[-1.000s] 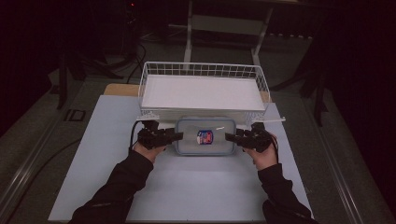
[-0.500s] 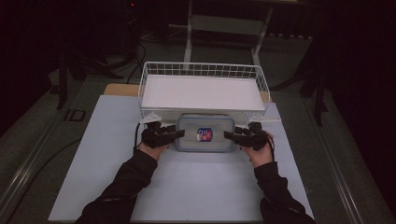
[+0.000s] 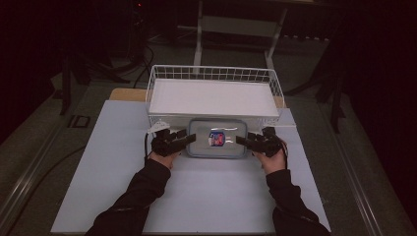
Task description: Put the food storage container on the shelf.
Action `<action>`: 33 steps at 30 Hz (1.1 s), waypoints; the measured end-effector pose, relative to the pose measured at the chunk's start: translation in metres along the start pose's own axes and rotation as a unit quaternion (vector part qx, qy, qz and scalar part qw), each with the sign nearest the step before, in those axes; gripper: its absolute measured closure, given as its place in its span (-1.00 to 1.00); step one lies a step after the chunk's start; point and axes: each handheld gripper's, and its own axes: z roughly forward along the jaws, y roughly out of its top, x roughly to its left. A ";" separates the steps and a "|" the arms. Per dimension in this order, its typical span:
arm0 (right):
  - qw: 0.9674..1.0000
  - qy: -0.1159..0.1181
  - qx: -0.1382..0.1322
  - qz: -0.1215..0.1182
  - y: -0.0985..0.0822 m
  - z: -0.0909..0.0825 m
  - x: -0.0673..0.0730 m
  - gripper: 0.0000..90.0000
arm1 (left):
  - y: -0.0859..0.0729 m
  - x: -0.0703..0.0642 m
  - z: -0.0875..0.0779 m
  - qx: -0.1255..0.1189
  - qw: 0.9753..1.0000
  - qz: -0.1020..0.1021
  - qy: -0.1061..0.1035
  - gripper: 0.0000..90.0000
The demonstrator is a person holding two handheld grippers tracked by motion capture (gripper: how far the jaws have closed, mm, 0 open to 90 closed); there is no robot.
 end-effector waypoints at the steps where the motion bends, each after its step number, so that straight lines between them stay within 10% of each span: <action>1: 1.000 -0.004 0.001 -0.003 0.001 0.001 0.001 -0.13 | 0.000 0.001 0.000 -0.001 1.000 -0.003 -0.001 0.05; 7: 1.000 -0.030 -0.003 0.001 0.003 0.009 0.007 -0.29 | -0.002 -0.004 0.004 -0.004 0.999 0.014 0.041 0.04; 21: 0.997 -0.079 -0.019 -0.009 -0.004 0.016 0.003 -0.60 | -0.006 -0.002 0.015 -0.005 0.999 -0.018 0.042 -0.09; 33: 0.991 -0.107 -0.017 -0.079 -0.010 0.001 0.028 -0.42 | -0.004 -0.011 0.001 -0.002 0.999 0.001 0.032 -0.54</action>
